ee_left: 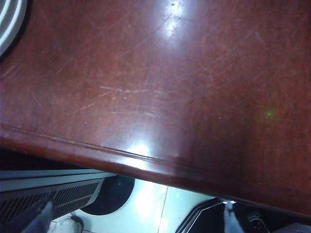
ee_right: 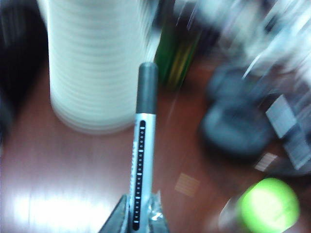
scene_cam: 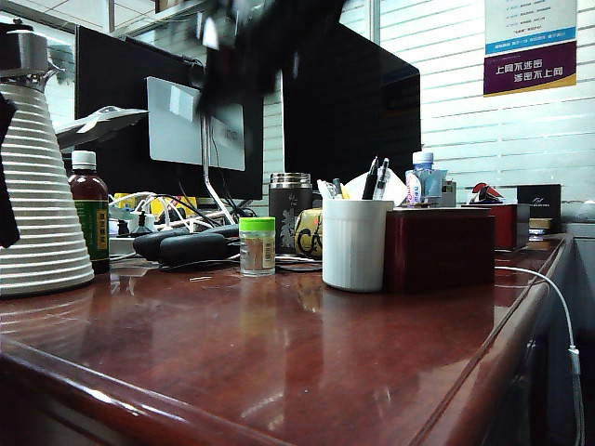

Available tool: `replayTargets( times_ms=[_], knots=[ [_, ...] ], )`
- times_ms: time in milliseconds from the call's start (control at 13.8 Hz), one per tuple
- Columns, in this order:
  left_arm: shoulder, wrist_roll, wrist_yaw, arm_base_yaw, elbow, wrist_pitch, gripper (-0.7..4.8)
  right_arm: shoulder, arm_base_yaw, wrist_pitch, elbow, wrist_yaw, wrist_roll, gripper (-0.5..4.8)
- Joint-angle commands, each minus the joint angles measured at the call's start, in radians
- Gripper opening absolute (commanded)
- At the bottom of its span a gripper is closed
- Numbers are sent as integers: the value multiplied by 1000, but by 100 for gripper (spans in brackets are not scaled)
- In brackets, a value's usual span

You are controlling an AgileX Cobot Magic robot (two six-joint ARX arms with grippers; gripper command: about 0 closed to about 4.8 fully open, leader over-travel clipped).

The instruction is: Pick up all the pens on the desk and put them into the pen holder one by one.

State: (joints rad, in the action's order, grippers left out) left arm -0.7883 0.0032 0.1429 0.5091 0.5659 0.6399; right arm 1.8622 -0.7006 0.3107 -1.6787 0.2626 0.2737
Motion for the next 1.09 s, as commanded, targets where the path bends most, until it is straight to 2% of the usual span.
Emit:
replayTargets(
  times_ms=[72, 290, 434, 652, 796, 941, 1086],
  knots=[
    [2, -3, 3, 0, 3, -25, 479, -71, 39, -129, 2, 6, -90, -2],
    [2, -3, 3, 0, 3, -33, 479, -123, 85, -152, 21, 1, -125, -2],
    [2, -3, 3, 0, 3, -55, 479, -225, 98, -158, 66, -79, -138, -2],
    [1, -3, 3, 0, 3, -73, 479, -455, 115, -88, 166, -148, -147, -1],
    [1, -3, -2, 0, 3, -74, 479, -620, 115, -87, 297, -187, -148, -1],
    [1, -3, -8, 0, 3, -74, 479, -736, 115, -175, 502, -201, -172, -1],
    [1, -3, -8, 0, 3, -78, 479, -747, 115, -415, 705, -197, -217, -1]
  ],
)
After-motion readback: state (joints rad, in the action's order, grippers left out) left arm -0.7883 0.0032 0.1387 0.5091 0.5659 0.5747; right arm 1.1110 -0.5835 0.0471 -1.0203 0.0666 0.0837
